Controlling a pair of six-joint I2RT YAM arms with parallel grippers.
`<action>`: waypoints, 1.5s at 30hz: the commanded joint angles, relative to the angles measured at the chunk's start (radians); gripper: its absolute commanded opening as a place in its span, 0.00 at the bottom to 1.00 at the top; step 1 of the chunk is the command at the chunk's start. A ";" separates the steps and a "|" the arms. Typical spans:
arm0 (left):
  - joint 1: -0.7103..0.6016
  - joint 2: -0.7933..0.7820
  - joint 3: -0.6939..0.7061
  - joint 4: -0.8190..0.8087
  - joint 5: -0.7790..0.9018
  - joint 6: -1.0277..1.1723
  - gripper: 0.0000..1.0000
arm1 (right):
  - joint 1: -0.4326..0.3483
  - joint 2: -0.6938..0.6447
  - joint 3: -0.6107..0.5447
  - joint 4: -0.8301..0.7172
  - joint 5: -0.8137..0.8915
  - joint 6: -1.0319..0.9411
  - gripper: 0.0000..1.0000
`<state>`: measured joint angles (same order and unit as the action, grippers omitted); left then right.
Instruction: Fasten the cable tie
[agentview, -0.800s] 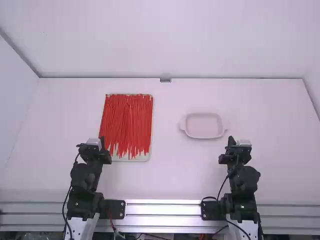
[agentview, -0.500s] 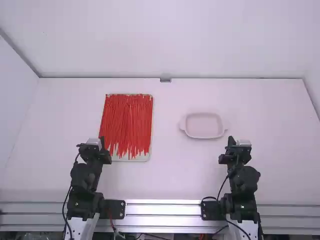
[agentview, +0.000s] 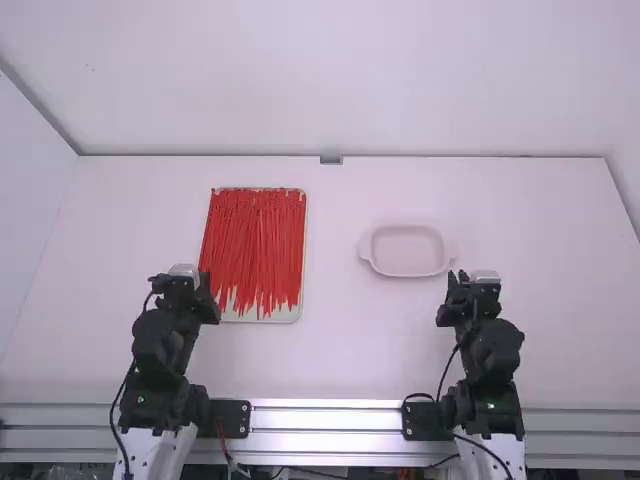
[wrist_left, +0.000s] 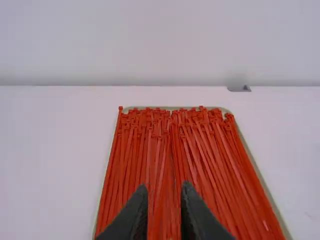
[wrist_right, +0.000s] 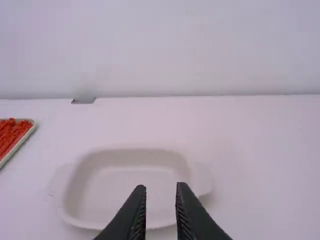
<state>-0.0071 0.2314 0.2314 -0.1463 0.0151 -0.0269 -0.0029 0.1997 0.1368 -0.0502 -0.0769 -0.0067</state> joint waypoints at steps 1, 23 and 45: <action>-0.006 0.059 0.073 -0.020 0.039 0.004 0.22 | 0.000 0.053 0.068 -0.014 -0.055 0.002 0.22; -0.020 0.645 0.629 -0.367 0.178 -0.015 0.64 | -0.057 0.515 0.437 -0.220 -0.293 0.117 0.64; -0.031 1.227 1.004 -0.590 0.223 0.049 0.95 | 0.019 0.716 0.789 -0.595 -0.214 0.111 0.95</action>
<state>-0.0296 1.4494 1.2091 -0.7364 0.2356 0.0231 -0.0055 0.8932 0.8894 -0.6460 -0.2890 0.0875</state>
